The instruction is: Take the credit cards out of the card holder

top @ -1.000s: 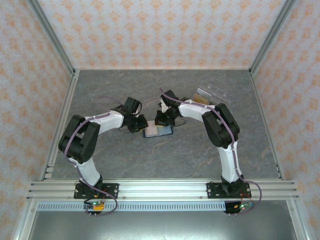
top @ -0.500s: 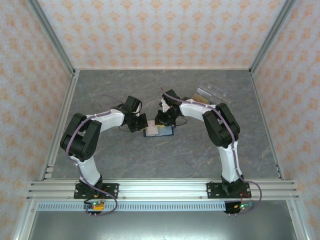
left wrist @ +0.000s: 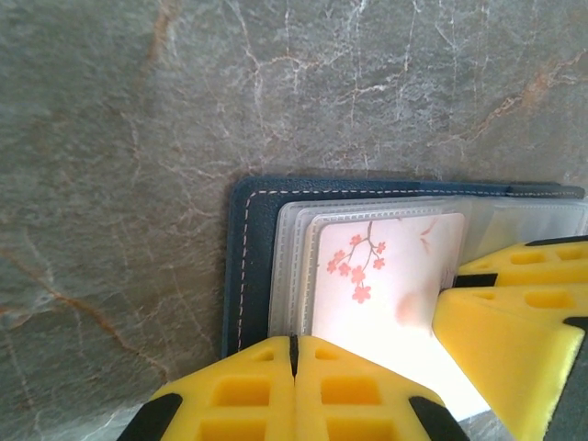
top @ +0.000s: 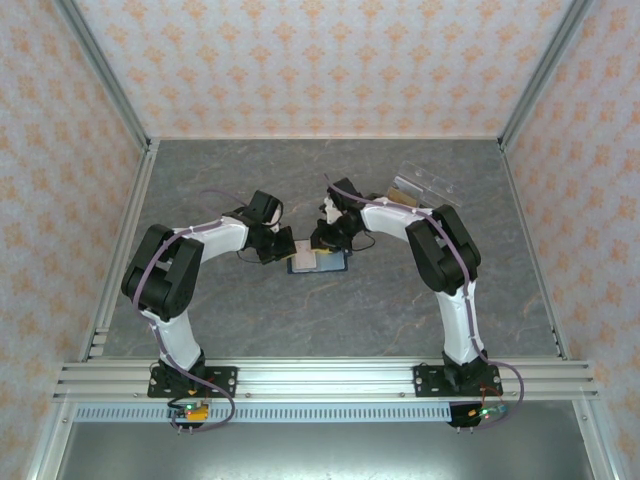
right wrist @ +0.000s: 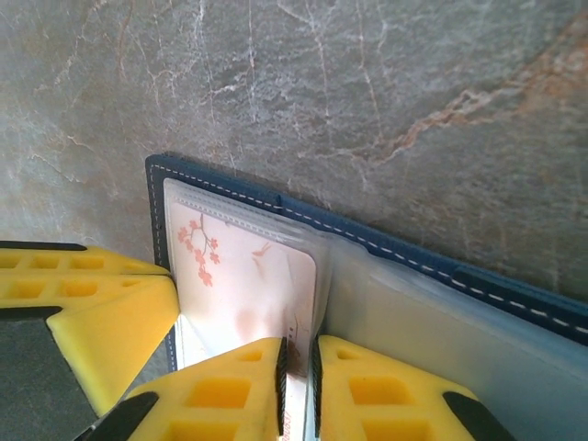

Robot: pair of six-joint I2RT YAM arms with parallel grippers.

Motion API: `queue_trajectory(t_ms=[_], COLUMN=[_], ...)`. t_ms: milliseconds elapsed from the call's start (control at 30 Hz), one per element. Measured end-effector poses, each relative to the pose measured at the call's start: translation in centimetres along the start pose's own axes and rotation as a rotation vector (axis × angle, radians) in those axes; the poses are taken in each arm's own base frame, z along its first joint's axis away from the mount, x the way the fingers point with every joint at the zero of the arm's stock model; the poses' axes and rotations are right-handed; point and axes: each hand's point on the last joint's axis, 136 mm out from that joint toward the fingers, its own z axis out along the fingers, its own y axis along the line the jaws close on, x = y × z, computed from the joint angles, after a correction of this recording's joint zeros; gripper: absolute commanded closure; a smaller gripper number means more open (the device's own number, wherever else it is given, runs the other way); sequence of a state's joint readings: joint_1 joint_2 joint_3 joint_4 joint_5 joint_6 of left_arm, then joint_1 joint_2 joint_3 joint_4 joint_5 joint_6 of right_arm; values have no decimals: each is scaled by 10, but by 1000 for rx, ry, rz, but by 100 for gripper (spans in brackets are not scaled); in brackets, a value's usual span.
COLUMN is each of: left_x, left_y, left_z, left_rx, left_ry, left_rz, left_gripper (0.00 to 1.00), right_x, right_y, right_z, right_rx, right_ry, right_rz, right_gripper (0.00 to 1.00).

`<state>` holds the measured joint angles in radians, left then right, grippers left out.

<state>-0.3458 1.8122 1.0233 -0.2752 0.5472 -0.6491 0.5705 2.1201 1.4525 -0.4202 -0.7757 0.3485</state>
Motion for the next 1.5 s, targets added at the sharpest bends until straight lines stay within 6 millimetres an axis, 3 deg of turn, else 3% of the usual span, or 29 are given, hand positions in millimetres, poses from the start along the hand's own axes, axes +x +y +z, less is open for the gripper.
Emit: queue_trajectory(t_ms=[267,767,800,967,1033,1167,1367,1500], left_x=[1,1,1,2,2,3,3,3], left_y=[-1,-2,-2,-3,-3,-3,-3,-2], left_z=[1,0,0,0,0,1,2,2], left_rx=[28,45,45,51,53,56,62,63], left_ry=[12,-7,-7,-2,0,2,-3,-4], left_rz=[8,17,17,17,17,16,2,-2], left_gripper=[100,95,95,94,94,95,97,97], right_x=[-6,1,1,6,12,23,45,44], right_y=[-1,-14,-14,-10,-8,-1,9,5], right_z=[-4,-18,-19,-32,-38,-43,-24,-16], right_rx=[-17,-26,-27,-30,-26,-27,-33,-24], right_ry=[-11,-49,-52,-78,-87,-99,-57,-57], right_rz=[41,55,55,56,67,99,153,182], right_gripper=[99,100,99,77,74,74,77,80])
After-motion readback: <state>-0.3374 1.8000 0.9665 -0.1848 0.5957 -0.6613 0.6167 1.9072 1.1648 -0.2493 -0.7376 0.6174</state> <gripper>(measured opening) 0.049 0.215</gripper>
